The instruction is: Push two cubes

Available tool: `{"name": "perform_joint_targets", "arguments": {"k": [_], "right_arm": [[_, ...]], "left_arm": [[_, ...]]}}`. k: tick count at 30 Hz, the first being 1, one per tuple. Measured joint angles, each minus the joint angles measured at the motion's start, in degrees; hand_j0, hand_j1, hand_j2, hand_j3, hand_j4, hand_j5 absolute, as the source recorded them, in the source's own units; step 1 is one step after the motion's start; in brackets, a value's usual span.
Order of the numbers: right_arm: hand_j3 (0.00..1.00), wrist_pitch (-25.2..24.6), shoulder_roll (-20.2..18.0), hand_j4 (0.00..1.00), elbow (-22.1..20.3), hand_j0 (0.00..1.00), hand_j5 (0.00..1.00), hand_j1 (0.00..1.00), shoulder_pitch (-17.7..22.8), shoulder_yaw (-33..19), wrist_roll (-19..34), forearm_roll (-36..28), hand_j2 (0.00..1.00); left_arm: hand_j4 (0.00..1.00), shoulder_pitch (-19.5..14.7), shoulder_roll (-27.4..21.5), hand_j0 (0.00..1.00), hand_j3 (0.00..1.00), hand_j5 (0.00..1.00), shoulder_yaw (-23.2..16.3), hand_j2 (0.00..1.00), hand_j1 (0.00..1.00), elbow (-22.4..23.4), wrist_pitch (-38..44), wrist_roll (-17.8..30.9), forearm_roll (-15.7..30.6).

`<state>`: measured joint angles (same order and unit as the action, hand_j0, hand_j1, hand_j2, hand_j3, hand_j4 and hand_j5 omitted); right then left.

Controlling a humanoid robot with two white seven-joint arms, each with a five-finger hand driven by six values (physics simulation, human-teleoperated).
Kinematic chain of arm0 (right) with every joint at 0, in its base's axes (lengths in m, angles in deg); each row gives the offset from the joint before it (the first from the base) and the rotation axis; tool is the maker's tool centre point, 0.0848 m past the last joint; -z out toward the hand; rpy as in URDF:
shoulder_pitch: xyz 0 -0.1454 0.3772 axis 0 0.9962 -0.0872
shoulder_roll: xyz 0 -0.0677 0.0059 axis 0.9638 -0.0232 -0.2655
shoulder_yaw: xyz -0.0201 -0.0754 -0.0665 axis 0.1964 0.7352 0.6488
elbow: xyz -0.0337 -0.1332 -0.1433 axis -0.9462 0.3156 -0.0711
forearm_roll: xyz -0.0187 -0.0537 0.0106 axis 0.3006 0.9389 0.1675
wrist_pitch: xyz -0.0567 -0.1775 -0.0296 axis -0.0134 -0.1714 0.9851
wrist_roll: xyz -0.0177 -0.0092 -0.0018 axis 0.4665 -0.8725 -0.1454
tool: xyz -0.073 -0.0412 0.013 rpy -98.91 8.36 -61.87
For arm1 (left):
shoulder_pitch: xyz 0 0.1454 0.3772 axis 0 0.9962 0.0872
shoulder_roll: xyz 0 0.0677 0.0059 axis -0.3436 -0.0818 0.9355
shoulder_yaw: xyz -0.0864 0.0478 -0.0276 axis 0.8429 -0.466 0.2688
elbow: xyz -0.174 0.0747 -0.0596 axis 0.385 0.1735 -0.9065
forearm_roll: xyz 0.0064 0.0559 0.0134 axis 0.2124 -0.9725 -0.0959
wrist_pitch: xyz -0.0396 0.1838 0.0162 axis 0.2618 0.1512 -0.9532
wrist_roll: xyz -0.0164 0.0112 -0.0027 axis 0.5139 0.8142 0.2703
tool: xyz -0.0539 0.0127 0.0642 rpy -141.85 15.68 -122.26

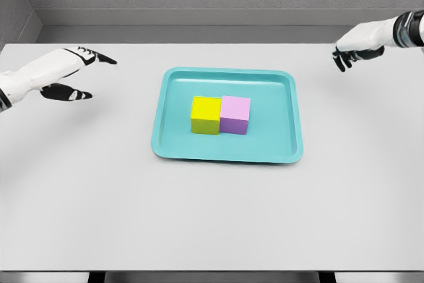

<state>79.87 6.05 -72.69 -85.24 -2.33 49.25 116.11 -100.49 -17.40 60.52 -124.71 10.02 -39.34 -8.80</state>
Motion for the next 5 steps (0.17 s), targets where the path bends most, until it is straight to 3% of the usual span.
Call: {"name": "perform_joint_targets", "arguments": {"k": [5], "right_arm": [[1.00,0.0,-2.2,1.00,-0.5,1.00,1.00,1.00,0.6,-0.3,0.0,-0.2,1.00]], "left_arm": [[1.00,0.4,-0.4,1.00,1.00,1.00,0.0,1.00,1.00,1.6,0.0,0.1,-0.1]]}}
